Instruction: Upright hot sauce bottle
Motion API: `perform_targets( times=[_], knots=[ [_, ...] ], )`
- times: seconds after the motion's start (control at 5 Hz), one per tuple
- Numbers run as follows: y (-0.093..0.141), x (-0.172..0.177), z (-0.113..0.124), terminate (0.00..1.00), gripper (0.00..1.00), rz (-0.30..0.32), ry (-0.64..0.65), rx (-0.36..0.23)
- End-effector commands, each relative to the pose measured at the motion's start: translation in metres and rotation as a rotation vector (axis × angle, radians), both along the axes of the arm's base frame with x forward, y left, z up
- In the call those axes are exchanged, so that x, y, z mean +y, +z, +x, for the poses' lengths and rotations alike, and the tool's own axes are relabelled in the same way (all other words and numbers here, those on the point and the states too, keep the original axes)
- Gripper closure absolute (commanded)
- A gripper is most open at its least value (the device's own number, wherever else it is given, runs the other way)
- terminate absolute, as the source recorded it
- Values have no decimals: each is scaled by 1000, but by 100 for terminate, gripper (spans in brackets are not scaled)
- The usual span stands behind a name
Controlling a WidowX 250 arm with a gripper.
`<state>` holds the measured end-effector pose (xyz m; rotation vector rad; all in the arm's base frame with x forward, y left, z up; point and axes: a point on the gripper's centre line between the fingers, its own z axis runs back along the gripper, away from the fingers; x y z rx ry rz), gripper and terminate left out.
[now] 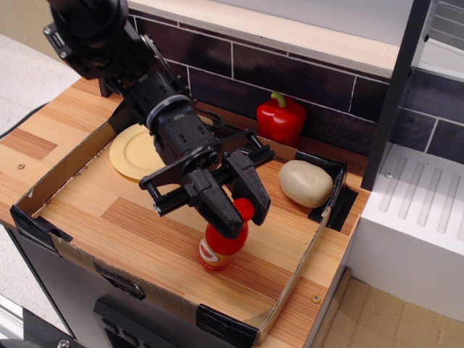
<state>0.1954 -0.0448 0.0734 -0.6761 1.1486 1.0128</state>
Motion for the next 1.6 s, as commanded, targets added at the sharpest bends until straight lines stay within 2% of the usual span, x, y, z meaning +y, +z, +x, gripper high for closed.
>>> perform_targets(
  times=[0.0,0.2,0.4,0.6,0.8,1.0,1.2,1.4],
  knots=[
    [1,16,13,0,100,-123,-33,-36],
    [7,27,19,0,100,-140,-22,-28],
    [11,37,27,0,100,-199,-18,-10],
    [12,45,36,0,0,-157,-29,10],
    [11,42,26,0,0,-117,-20,43],
    [16,43,27,0,0,-112,-28,39],
    [26,44,28,0,0,-59,-31,-9],
    [40,49,33,0,0,88,-4,-139]
  ],
)
